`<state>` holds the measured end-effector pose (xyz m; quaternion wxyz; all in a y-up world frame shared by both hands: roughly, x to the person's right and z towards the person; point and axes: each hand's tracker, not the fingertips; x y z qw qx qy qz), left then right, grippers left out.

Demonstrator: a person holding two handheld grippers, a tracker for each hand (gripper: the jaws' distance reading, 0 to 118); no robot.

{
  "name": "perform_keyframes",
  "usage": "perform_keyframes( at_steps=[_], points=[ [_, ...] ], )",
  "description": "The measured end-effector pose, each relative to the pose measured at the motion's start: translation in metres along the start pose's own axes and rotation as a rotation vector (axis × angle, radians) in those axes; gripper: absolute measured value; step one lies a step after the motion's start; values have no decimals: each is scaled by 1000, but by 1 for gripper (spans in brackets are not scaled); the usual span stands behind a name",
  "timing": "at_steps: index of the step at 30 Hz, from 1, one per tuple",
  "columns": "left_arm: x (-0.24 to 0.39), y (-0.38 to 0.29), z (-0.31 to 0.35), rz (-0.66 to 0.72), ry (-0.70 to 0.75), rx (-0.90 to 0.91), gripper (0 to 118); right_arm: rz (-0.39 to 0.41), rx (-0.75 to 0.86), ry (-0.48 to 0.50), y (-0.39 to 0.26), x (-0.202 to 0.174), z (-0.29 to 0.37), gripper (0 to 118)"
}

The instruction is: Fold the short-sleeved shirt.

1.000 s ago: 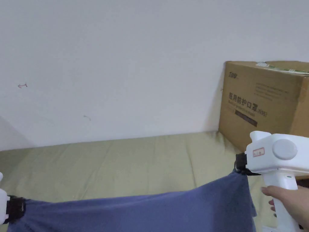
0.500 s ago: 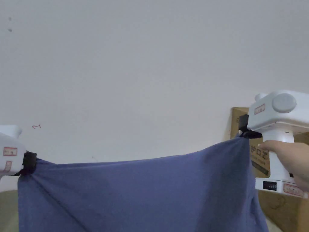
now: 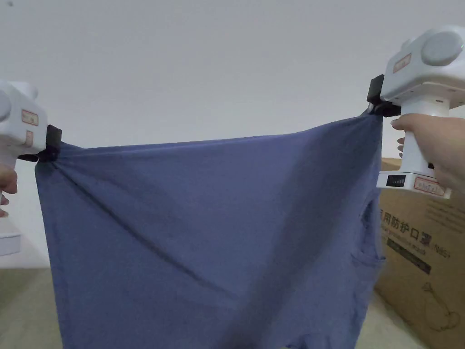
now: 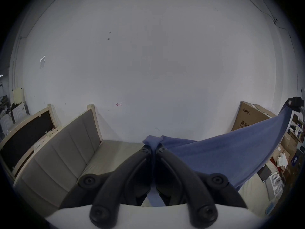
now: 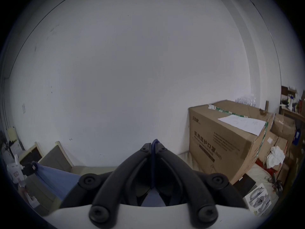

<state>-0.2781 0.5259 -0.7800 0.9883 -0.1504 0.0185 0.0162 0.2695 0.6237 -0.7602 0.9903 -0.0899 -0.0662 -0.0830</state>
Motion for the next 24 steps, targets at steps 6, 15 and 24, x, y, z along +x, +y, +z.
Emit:
perform_keyframes(
  at_steps=[6, 15, 24],
  points=[
    [22, -95, -33, -17, -27, -136, 3, -17, -155, -3, -110, 25, -38, 2],
    [28, -409, 17, 155, -207, -599, 3, -93, -703, -46, -457, 123, 19, 2],
    [-26, -501, 173, -1, -185, -705, 3, -96, -852, -27, -540, 202, 226, 2]
  ],
)
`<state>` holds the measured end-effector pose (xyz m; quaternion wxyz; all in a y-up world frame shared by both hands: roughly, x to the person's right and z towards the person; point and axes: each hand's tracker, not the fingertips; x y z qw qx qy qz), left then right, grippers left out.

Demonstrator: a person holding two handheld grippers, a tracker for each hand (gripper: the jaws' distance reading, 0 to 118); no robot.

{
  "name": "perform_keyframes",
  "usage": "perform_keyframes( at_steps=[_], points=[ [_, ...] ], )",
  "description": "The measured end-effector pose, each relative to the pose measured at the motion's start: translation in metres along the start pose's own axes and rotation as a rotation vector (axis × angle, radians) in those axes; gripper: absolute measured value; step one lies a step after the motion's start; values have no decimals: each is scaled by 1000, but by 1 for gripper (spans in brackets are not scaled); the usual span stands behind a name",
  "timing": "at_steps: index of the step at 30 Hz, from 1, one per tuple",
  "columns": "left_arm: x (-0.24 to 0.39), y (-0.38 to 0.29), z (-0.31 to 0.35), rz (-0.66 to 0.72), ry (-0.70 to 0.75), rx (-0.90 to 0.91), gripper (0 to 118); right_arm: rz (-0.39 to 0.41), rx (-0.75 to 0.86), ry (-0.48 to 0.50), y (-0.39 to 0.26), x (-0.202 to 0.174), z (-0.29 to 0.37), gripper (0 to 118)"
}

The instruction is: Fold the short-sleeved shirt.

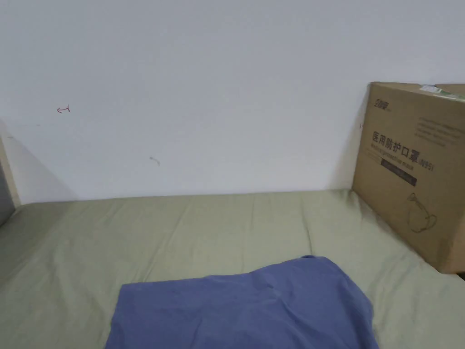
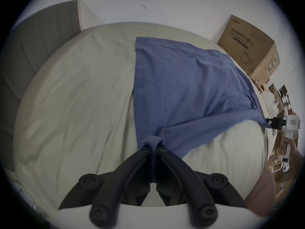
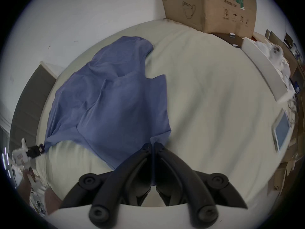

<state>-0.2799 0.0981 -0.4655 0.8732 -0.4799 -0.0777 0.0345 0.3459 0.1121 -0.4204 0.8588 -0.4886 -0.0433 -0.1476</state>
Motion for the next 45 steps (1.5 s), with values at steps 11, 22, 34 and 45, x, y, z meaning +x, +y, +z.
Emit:
perform_keyframes(
  at_steps=[11, 22, 34, 45],
  points=[
    [-13, -82, 61, -11, -38, -54, 9, 51, -109, -32, -89, 22, 54, 2],
    [-25, -82, 111, 103, -137, 21, 98, 96, -33, -38, -82, -21, 84, 103],
    [75, -116, 253, 118, 13, 989, 0, 116, 850, 260, -130, -139, 211, 0],
    [15, -48, 200, 125, -28, 146, 0, 182, 760, 267, -123, -138, 219, 0]
  ],
)
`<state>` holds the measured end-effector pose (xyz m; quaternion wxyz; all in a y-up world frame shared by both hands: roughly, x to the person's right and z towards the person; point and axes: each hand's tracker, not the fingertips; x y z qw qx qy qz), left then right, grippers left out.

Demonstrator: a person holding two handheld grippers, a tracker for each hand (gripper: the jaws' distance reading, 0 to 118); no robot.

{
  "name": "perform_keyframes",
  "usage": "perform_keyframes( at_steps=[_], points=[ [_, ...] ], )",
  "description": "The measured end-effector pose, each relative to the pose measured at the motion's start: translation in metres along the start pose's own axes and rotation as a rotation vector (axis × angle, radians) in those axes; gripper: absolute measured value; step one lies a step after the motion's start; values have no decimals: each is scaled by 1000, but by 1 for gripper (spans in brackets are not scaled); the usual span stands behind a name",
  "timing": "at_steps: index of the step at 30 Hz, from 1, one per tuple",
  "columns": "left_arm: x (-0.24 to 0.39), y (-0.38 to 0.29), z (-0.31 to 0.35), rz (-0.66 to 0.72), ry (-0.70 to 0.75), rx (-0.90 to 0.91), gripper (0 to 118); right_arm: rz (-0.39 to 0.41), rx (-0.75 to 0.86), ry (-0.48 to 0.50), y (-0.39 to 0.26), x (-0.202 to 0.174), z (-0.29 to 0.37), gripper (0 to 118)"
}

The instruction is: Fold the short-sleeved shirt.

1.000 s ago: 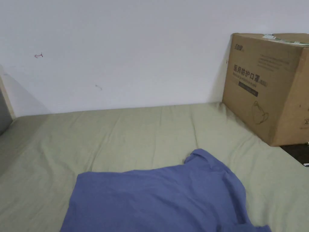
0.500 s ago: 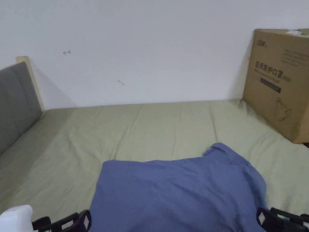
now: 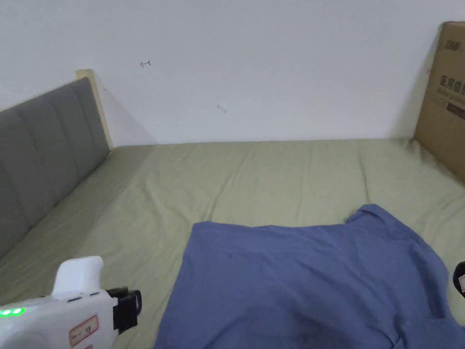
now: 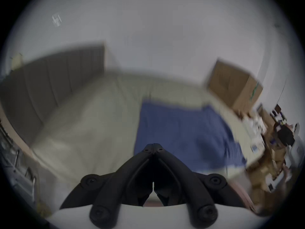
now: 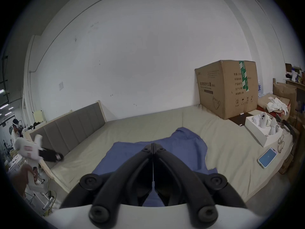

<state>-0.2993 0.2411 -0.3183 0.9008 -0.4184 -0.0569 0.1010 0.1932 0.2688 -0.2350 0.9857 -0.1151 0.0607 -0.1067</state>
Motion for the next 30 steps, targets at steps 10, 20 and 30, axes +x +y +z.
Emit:
perform_keyframes(
  at_steps=[10, 20, 30],
  points=[
    [-39, -24, -107, -45, 62, -166, 114, -72, -198, -5, -25, 11, -10, 0],
    [-20, -48, -141, -231, 52, -221, 4, -87, -300, -39, -36, 9, -22, 0],
    [-13, -55, -79, -157, -21, 48, 4, -142, -467, -189, -33, 85, -50, 110]
  ],
)
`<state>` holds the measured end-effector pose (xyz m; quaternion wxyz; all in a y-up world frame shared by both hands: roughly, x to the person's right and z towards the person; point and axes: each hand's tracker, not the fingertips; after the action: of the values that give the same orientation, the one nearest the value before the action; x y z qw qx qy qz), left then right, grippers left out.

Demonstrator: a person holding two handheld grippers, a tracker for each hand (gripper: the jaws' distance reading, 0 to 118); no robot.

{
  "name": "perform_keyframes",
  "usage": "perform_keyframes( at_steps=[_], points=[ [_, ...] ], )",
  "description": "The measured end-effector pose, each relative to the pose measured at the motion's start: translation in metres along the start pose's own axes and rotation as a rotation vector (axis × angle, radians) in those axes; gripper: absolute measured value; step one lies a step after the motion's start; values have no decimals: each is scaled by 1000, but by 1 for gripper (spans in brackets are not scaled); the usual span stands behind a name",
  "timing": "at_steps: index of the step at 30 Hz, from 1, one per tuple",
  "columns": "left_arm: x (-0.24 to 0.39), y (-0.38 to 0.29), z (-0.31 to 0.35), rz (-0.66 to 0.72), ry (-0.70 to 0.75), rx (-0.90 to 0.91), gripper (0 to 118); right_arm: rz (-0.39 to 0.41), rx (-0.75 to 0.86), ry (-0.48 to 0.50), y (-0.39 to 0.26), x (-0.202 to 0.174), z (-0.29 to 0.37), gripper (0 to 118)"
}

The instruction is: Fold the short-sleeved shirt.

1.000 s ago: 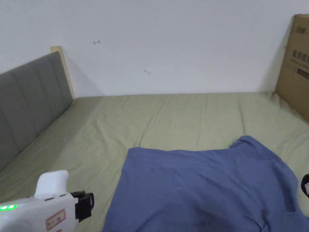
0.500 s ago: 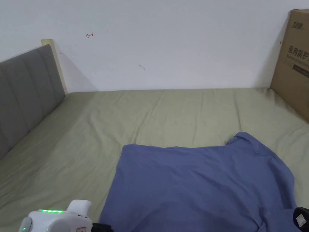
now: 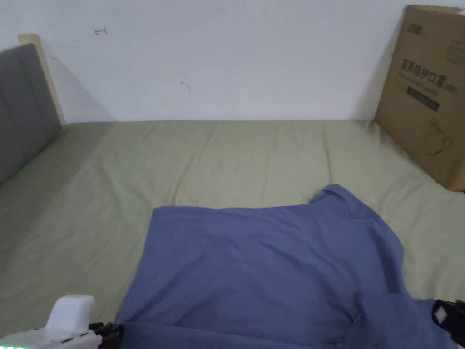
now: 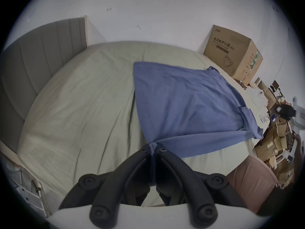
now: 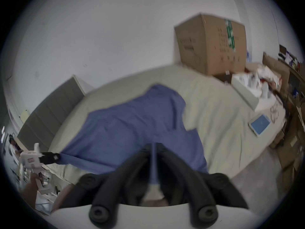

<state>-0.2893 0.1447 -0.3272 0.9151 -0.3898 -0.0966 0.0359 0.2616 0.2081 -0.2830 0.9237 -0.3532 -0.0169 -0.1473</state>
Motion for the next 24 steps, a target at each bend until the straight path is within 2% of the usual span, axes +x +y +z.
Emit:
perform_keyframes(
  at_steps=[3, 4, 6, 7, 10, 11, 13, 14, 15, 16, 17, 18, 20, 22, 24],
  points=[
    [8, -3, 5, -25, 10, 19, 4, -84, -284, -32, -1, 38, -47, 112],
    [10, -2, 6, -31, 12, 16, 4, -86, -298, -73, -5, 46, -56, 112],
    [13, -1, 3, -30, 12, -7, 4, -27, -388, -162, -11, 56, -78, 112],
    [12, -1, 1, -19, 13, -18, 4, 13, -434, -184, -17, 68, -93, 112],
    [7, -2, -7, 15, 17, -54, 4, 149, -520, -256, -29, 70, -116, 109],
    [6, -2, -8, 25, 21, -68, 4, 146, -552, -250, -35, 69, -117, 106],
    [3, -4, -11, 44, 16, -93, 4, 95, -585, -180, -40, 71, -116, 95],
    [2, -6, -12, 50, 16, -104, 4, 84, -563, -176, -40, 71, -112, 79],
    [2, -7, -13, 53, 20, -116, 4, 106, -527, -191, -40, 67, -103, 60],
    [2, -9, -13, 54, 22, -125, 4, 110, -519, -160, -39, 67, -99, 40],
    [3, -10, -13, 52, 21, -134, 4, 137, -509, -173, -37, 66, -95, 6],
    [4, -12, -13, 49, 22, -140, 4, 139, -486, -146, -36, 68, -90, 6],
    [8, -14, -11, 36, 23, -149, 3, 34, -457, -23, -35, 70, -80, 6],
    [9, -16, -7, 18, 32, -141, 2, 44, -441, -59, -35, 73, -74, 6],
    [10, -15, -3, 26, 31, -127, 2, 39, -364, -32, -33, 72, -64, 6]
  ],
)
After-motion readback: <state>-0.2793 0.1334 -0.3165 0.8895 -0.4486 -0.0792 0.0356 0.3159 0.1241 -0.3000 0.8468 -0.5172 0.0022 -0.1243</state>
